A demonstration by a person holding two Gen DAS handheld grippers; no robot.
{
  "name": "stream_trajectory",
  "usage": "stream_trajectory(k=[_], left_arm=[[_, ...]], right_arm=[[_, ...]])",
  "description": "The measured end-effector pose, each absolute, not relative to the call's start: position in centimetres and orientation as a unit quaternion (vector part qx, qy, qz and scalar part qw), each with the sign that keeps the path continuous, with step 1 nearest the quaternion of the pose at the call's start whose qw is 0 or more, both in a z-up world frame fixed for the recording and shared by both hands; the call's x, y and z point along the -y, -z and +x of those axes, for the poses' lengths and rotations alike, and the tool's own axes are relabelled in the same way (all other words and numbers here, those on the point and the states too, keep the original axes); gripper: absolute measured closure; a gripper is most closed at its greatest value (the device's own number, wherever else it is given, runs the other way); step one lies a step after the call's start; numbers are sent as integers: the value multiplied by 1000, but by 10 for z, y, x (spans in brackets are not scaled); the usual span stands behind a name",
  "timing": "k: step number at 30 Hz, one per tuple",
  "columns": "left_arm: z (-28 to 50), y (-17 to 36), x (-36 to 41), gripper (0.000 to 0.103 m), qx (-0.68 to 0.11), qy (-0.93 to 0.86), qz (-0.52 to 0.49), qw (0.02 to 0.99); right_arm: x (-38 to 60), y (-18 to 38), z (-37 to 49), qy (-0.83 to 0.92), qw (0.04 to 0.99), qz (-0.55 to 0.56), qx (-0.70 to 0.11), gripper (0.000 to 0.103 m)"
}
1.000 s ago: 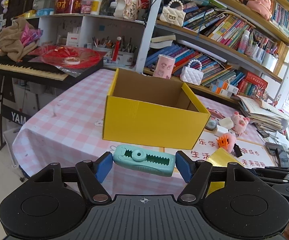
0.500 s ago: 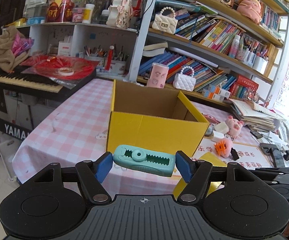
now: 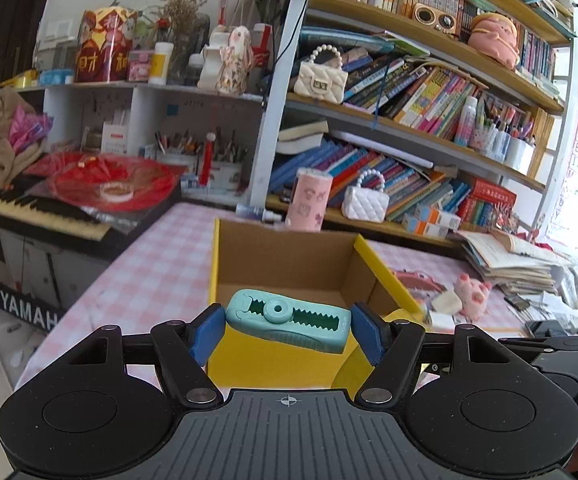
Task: Organize objects
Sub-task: 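Carry the green stapler and tape roll over the yellow box with both grippers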
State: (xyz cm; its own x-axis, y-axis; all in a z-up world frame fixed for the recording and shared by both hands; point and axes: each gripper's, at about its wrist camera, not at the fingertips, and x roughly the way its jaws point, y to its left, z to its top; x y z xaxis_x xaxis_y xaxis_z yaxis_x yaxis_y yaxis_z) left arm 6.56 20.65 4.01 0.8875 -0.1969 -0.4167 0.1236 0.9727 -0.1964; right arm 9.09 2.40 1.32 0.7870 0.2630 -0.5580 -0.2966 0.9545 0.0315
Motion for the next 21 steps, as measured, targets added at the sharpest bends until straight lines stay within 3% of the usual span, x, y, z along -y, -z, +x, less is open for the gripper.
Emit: stream_trajectory(k=[14, 21], left_arm=[[166, -40, -184, 34, -226, 63, -71, 970], [210, -18, -168, 34, -262, 50, -50, 962]], right_arm=[[-23, -22, 208, -152, 953, -68, -252, 94], [-29, 17, 270, -179, 921, -136, -317, 95]])
